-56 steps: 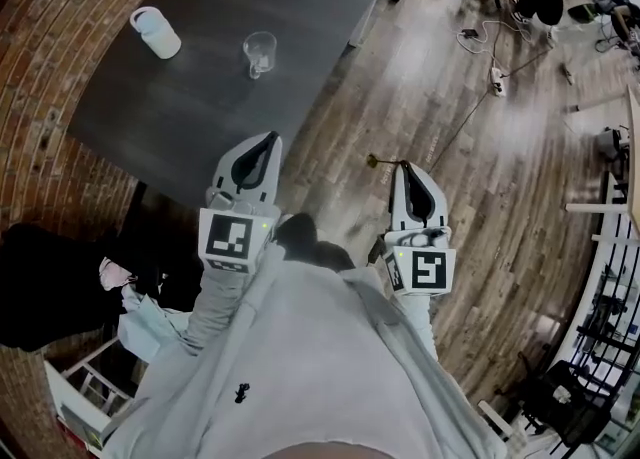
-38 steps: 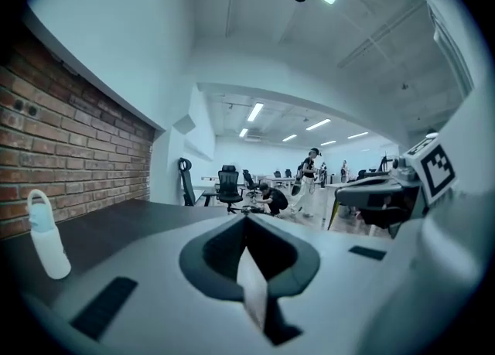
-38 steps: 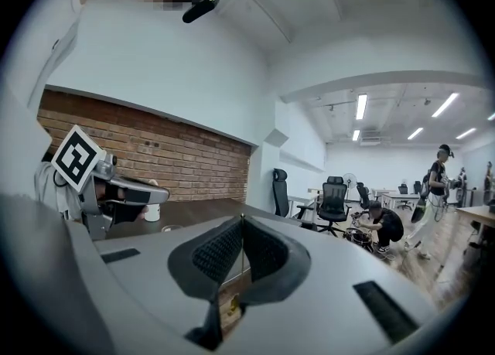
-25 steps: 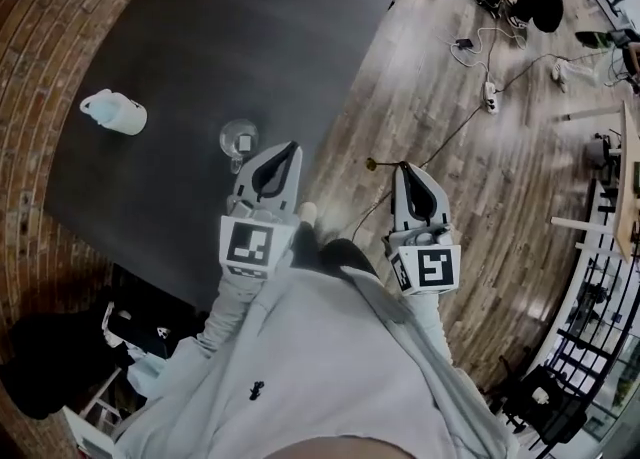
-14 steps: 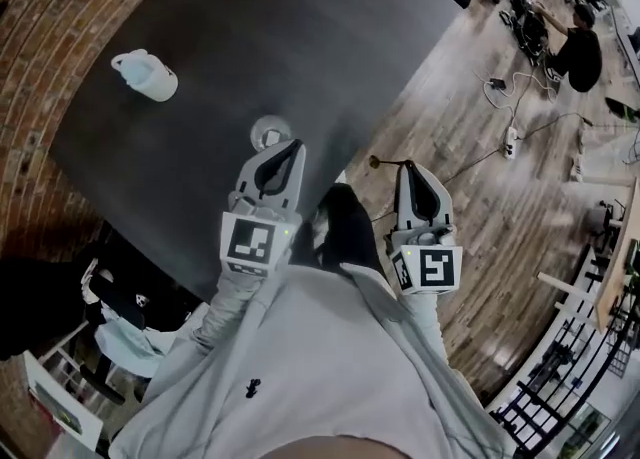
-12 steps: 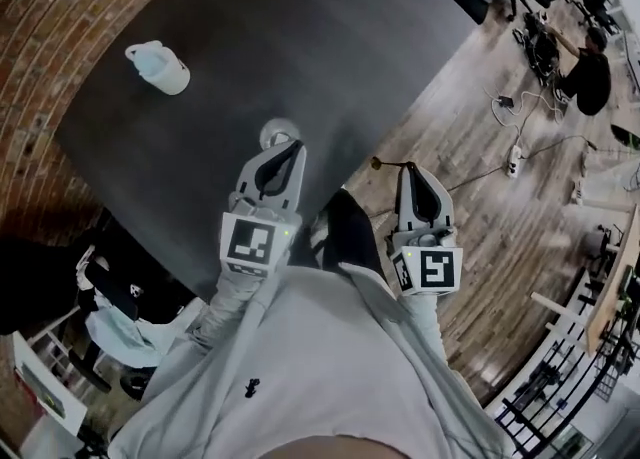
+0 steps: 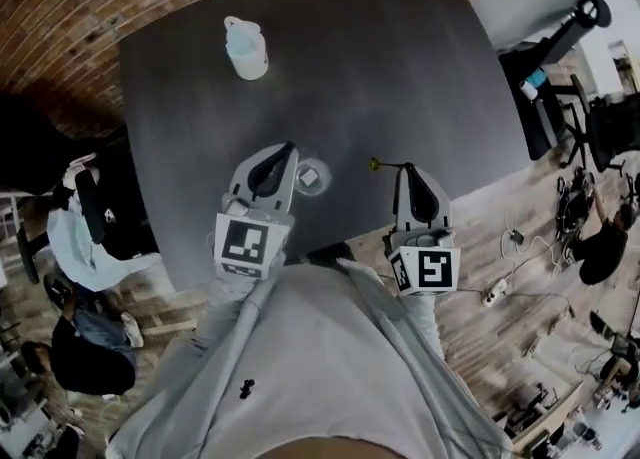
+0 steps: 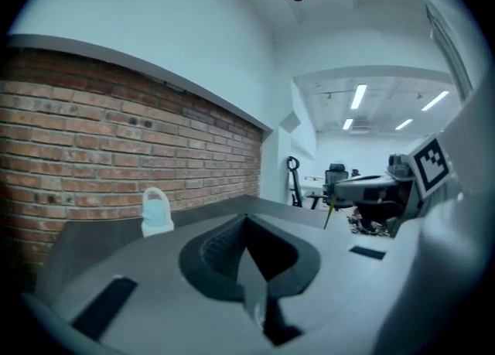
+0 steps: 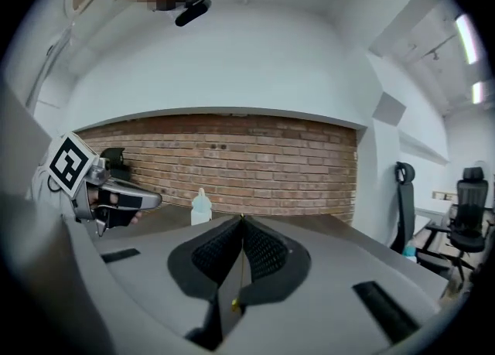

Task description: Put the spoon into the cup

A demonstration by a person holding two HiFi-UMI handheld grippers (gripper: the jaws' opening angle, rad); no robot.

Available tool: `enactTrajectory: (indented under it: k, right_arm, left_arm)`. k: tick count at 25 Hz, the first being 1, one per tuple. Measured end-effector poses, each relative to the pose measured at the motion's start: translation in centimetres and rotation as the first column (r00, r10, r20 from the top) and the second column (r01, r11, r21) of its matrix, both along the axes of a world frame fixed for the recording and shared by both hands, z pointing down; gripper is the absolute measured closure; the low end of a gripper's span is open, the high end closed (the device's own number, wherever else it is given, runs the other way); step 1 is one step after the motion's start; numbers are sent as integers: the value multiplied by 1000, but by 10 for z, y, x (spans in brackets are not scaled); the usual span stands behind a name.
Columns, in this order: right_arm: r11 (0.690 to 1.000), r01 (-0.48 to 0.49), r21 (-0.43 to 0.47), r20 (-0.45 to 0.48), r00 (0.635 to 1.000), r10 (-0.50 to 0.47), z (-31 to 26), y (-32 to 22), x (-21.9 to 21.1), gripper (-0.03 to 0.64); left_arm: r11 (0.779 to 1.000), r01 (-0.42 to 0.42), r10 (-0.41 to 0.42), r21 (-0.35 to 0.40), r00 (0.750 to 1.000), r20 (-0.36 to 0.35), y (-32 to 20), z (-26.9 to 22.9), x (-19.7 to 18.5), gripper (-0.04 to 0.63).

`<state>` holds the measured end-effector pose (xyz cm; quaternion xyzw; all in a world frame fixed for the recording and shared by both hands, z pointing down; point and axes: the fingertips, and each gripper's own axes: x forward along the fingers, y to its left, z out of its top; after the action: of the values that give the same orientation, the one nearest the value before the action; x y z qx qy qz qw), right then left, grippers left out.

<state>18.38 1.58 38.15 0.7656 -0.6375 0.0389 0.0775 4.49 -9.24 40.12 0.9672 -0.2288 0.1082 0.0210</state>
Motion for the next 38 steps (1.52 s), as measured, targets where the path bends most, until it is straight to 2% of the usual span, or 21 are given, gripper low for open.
enactTrajectory:
  k: [4, 8, 10, 13, 19, 27, 33, 38]
  right_arm:
    - [987, 160, 27, -5, 987, -160, -8, -39, 9, 597]
    - [949, 309, 58, 2, 951, -309, -13, -74, 4, 597]
    - [930, 361, 69, 9, 932, -363, -14, -84, -3, 597]
    - [910, 407, 81, 18, 912, -410, -16, -90, -11, 597]
    - [894, 437, 97, 29, 897, -441, -22, -94, -19, 597]
    - [899, 429, 91, 26, 901, -433, -25, -93, -29, 597]
    - [900, 427, 90, 16, 902, -430, -30, -94, -33, 597]
    - [896, 432, 103, 57, 897, -439, -33, -93, -39, 597]
  left_arm:
    - [984, 173, -173, 31, 985, -12, -21, -11, -11, 576]
    - [944, 325, -325, 52, 946, -3, -28, -18, -32, 576]
    - [922, 382, -383, 57, 924, 5, -28, -17, -44, 576]
    - [901, 430, -431, 60, 902, 8, -24, -18, -56, 577]
    - [881, 469, -470, 62, 883, 2, -17, -23, -69, 577]
    - [886, 462, -462, 39, 887, -12, -21, -23, -76, 575]
    - [899, 437, -437, 38, 899, -12, -21, -22, -75, 575]
    - [903, 428, -428, 25, 904, -9, -19, -19, -75, 575]
